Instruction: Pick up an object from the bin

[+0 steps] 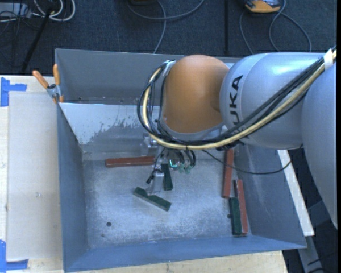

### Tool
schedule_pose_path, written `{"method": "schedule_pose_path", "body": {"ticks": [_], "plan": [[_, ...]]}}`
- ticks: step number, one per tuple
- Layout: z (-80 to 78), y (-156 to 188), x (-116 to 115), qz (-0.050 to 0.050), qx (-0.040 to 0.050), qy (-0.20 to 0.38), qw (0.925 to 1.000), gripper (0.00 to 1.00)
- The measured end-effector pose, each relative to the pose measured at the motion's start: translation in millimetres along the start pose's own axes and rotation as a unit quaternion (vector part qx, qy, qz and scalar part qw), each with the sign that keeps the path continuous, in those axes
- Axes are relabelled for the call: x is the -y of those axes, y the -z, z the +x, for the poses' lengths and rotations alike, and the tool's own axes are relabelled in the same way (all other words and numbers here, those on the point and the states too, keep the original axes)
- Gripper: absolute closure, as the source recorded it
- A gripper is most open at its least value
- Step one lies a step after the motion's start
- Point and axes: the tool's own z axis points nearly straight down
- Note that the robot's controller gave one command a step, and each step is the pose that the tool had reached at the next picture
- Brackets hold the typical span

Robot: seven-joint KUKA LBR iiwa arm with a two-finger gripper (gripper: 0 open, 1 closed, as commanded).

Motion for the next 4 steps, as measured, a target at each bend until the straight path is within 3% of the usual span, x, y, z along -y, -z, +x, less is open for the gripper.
{"method": "schedule_pose_path", "body": {"ticks": [1, 2, 3, 4], "plan": [[10.8, -83, 37, 0.0, 0.0021, 0.126, 0.9921, 0.0], [60.3, -115, 27, 0.0, 0.0004, 0.109, 0.994, 0.0], [57.6, -113, 28, 0.0, 0.0035, 0.107, 0.9942, 1.0], [32.1, 17, 33, 0.0, 0.0089, 0.111, 0.9938, 1.0]]}}
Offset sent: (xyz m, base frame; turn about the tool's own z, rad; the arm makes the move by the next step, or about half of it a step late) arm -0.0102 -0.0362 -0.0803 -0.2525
